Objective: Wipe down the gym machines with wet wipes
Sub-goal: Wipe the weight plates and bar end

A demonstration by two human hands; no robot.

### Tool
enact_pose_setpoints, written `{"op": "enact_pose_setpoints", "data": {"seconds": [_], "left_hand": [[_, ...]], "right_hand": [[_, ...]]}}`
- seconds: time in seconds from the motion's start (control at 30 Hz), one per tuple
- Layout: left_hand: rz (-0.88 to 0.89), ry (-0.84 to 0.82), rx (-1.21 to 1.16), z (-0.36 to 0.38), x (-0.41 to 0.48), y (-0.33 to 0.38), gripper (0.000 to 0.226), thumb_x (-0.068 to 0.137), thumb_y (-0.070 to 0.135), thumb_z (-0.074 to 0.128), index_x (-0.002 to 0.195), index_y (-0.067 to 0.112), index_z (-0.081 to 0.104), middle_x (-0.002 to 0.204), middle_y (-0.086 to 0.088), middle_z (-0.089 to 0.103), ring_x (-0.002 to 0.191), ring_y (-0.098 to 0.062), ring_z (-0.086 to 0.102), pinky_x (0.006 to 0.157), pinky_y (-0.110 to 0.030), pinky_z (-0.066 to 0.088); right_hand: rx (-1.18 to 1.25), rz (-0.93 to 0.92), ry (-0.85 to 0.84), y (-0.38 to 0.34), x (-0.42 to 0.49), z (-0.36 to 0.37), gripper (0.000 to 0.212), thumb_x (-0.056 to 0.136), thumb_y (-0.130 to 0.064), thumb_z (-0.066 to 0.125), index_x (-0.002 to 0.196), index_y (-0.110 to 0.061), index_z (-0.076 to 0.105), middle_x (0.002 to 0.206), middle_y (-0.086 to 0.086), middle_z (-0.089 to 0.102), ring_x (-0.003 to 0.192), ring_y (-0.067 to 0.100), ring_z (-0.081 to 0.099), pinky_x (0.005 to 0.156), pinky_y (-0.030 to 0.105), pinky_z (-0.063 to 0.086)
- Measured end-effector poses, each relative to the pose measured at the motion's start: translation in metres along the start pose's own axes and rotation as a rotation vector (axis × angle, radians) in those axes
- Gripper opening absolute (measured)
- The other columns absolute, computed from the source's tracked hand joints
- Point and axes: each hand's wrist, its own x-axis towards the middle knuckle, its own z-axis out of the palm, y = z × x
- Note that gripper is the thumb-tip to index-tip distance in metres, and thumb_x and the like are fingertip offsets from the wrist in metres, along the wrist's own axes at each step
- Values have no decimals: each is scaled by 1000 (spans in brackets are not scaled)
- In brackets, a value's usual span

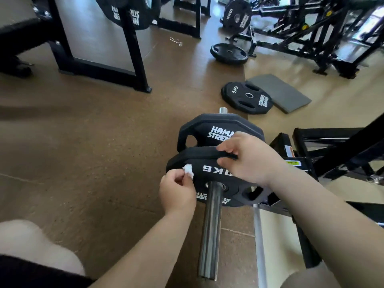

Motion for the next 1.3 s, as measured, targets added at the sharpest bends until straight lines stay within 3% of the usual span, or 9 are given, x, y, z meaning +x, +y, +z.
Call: {"op": "enact_pose_setpoints", "data": {"seconds": [0.23,0.37,0.5,0.6,0.73,0.9,1.0,1.07,1.3], "left_hand": [[25,189,-310,43,-10,9,11,98,19,69,104,28,66,98,14,69,89,7,65,81,-13,51],[90,231,-306,59,-6,2,9,98,15,67,102,23,69,97,11,70,88,4,66,78,-12,52],[376,-55,-173,94,-48,4,16,92,0,64,93,13,73,89,6,69,86,-9,65,79,-25,53],[270,49,-220,79,-33,-4,16,93,4,65,94,19,72,91,5,71,87,-13,67,82,-36,57],[99,345,-189,44,4,-2,7,98,14,63,102,20,62,101,0,69,88,-9,64,84,-28,55],[181,207,-234,77,-17,-9,4,97,17,63,98,20,66,96,-1,69,87,-14,67,81,-38,57],[262,52,-293,83,-34,-11,8,93,17,63,95,21,70,90,-3,71,81,-22,69,75,-37,57],[227,115,-285,72,-24,-18,10,96,14,66,94,23,70,92,0,71,84,-15,69,78,-34,58],[77,261,-333,61,-7,-21,14,98,13,66,101,26,64,102,4,69,90,-3,67,80,-22,56]], "right_hand": [[268,32,197,37,13,17,31,84,-33,85,114,-26,80,100,-8,59,97,12,61,94,29,47],[267,39,284,38,15,29,26,87,-37,81,113,-31,79,106,-7,60,105,11,57,94,27,45],[386,64,326,37,21,34,23,84,-34,84,107,-32,81,101,-12,62,104,10,60,97,32,49],[451,57,315,34,22,35,28,76,-37,90,102,-29,82,98,-12,65,97,7,64,94,30,52],[416,107,300,26,26,40,34,68,-52,92,93,-32,81,90,-16,64,88,5,65,87,33,55],[184,-32,328,5,39,53,29,82,-57,78,98,-34,81,94,-5,59,103,19,55,85,41,51],[102,-170,72,13,40,41,37,92,-48,72,127,-35,72,111,-3,54,116,21,50,103,40,42],[120,-167,-27,33,30,24,50,93,-39,74,141,-37,61,118,-6,46,118,18,48,110,35,38],[315,-39,40,66,12,6,36,82,-19,87,115,-32,77,97,-10,64,84,-3,63,89,20,46]]}}
